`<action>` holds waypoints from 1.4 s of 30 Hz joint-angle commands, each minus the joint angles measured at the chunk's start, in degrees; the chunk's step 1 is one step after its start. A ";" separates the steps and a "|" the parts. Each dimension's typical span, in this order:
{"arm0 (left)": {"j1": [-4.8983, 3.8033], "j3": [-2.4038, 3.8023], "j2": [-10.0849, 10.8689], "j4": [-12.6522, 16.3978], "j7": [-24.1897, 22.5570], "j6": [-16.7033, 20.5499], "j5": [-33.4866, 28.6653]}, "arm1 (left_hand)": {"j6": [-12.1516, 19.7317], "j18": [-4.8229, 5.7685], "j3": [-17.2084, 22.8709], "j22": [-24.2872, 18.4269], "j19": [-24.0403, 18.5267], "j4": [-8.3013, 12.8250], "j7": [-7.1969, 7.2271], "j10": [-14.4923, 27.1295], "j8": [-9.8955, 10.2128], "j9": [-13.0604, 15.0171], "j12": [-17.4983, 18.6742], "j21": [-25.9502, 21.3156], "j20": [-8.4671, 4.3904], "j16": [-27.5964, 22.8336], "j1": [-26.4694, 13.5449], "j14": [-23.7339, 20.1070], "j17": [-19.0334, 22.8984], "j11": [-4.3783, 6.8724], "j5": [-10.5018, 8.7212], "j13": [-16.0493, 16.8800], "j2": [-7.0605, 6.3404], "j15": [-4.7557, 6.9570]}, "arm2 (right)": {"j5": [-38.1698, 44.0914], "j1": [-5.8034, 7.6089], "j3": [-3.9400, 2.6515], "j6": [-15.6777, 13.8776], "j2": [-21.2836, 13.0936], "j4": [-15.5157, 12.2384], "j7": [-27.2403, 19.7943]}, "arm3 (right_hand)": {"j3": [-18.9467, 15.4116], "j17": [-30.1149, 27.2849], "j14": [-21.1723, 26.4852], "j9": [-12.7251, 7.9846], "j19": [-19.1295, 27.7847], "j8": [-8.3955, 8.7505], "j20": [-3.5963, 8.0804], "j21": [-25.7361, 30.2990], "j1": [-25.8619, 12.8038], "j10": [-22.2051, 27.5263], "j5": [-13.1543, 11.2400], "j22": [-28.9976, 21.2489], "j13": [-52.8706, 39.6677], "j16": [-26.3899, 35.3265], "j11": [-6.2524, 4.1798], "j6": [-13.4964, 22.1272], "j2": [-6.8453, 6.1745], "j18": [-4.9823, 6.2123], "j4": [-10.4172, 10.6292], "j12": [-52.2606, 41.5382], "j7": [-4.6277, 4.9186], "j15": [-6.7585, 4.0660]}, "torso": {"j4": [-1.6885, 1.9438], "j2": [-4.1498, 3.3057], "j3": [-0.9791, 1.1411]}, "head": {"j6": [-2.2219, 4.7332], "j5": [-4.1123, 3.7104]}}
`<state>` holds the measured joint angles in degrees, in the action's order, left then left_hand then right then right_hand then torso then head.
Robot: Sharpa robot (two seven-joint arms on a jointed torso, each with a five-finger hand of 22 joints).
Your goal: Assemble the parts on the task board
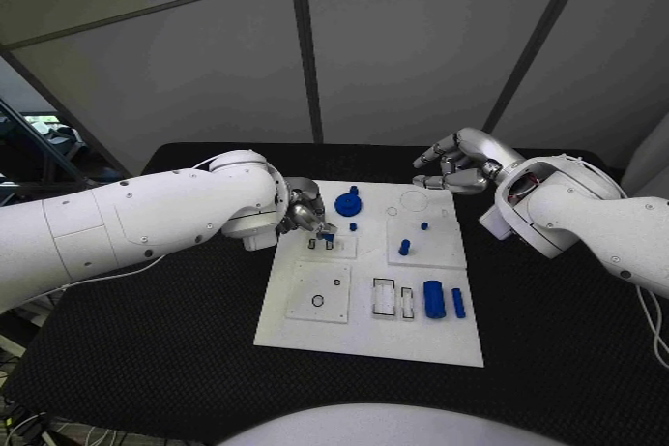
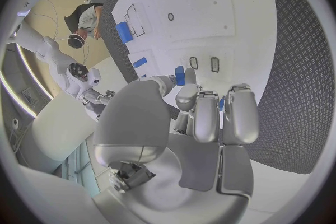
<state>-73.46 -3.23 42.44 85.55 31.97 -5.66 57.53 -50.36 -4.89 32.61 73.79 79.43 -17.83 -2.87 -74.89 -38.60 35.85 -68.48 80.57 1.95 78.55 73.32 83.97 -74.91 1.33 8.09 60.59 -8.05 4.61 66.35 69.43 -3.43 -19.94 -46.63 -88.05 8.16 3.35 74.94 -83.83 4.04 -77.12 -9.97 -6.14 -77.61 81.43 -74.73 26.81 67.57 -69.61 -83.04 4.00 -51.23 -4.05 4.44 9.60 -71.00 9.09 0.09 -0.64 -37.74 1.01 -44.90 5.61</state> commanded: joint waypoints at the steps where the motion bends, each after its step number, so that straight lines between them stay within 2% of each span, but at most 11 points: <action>1: 0.48 -0.03 0.44 1.10 0.11 5.55 4.36 | 0.35 1.18 8.51 0.25 0.58 8.05 0.17 -0.54 -0.21 0.18 -0.27 0.27 -0.06 0.36 -0.68 2.70 -1.23 0.12 -0.07 0.26 -0.01 0.05 | 0.21 0.12 -0.05 0.35 -0.12 -0.01 -0.11 | 0.19 4.18 -3.59 -0.07 0.12 -0.21 0.25 0.29 0.31 -0.45 0.22 -0.05 0.06 0.33 0.10 -0.06 0.16 0.31 0.11 -0.22 0.19 -0.39 | 0.36 0.08 0.11 | -0.26 -0.07; 6: 1.48 -0.04 0.62 1.97 1.18 7.96 6.78 | 0.31 1.22 9.01 0.47 0.72 8.35 0.20 -0.72 -0.31 0.31 -0.47 0.38 -0.09 0.35 -0.99 2.69 -1.22 0.14 -0.08 0.49 -0.14 0.08 | 0.21 0.12 -0.05 0.39 -0.15 0.04 -0.14 | 0.19 4.18 -3.59 -0.07 0.12 -0.21 0.25 0.29 0.31 -0.45 0.22 -0.05 0.06 0.33 0.10 -0.06 0.16 0.31 0.11 -0.22 0.19 -0.39 | 0.64 0.11 0.17 | -0.44 -0.13; 15: 2.53 -0.06 -0.25 1.98 2.27 8.61 12.45 | 0.29 1.15 9.59 0.19 0.55 8.52 0.19 -0.56 -0.40 0.46 -0.18 0.20 -0.10 0.35 -1.49 2.69 -1.22 0.14 -0.11 0.09 -0.15 0.08 | 1.02 0.12 -0.05 1.01 -0.02 0.15 -0.04 | 0.15 4.55 -3.70 -0.08 -0.15 -0.27 0.25 0.09 -0.03 -0.62 -0.39 0.32 -0.06 0.11 0.11 -0.08 0.07 0.23 0.42 -0.42 0.18 -0.38 | 0.41 0.00 0.17 | -0.31 0.17; 21: 2.80 -0.07 -0.89 1.49 2.42 8.10 12.99 | 0.27 1.16 9.76 0.21 0.56 8.62 0.21 -0.61 -0.44 0.51 -0.24 0.20 -0.10 0.36 -1.64 2.70 -1.23 0.15 -0.12 0.17 -0.21 0.08 | 1.19 0.12 -0.05 1.10 -0.03 0.12 -0.03 | 0.15 4.36 -3.66 -0.07 -0.08 -0.28 0.25 0.17 -0.05 -0.58 -0.50 0.18 0.01 0.23 0.10 -0.09 0.07 0.26 0.45 -0.36 0.18 -0.38 | 0.33 0.00 0.11 | -0.32 -0.02; 25: 2.88 -0.09 -1.43 1.04 2.54 7.17 13.12 | 0.27 1.15 10.00 0.21 0.56 8.77 0.22 -0.68 -0.49 0.58 -0.33 0.19 -0.11 0.36 -1.79 2.70 -1.23 0.17 -0.12 0.29 -0.27 0.09 | 1.23 0.12 -0.05 1.24 -0.04 0.10 0.07 | 0.15 4.36 -3.66 -0.07 -0.08 -0.28 0.25 0.17 -0.05 -0.58 -0.50 0.18 0.01 0.23 0.10 -0.09 0.07 0.26 0.45 -0.36 0.18 -0.38 | 0.46 -0.01 0.13 | -0.34 -0.20; 42: 3.18 -0.49 -2.96 -0.67 2.89 3.40 14.20 | 0.36 1.15 10.99 0.24 0.57 9.48 0.24 -0.93 -0.70 0.90 -0.67 0.14 -0.14 0.33 -2.39 2.69 -1.20 0.20 -0.14 0.70 -0.45 0.12 | 1.27 0.12 -0.05 1.52 -0.03 -0.12 0.08 | 0.15 4.36 -3.66 -0.07 -0.08 -0.28 0.25 0.17 -0.05 -0.58 -0.50 0.18 0.01 0.23 0.10 -0.09 0.07 0.26 0.45 -0.36 0.18 -0.38 | 0.45 -0.02 0.12 | -0.55 -0.23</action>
<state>-70.23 -3.73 39.57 84.94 34.19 -0.17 70.68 -50.16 -3.13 35.19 74.00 79.83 -16.51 -2.67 -75.52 -38.93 36.71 -68.99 80.56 1.96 78.55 71.44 83.97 -74.91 1.54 7.76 61.30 -8.45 4.60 67.31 69.44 -3.43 -18.80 -46.66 -88.03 8.24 3.42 74.92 -83.84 4.05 -77.12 -9.97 -6.14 -77.61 81.42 -74.93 26.47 67.83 -69.62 -83.04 4.20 -51.23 -4.05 4.44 9.67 -71.22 9.09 0.10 -0.21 -37.78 1.13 -45.45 5.49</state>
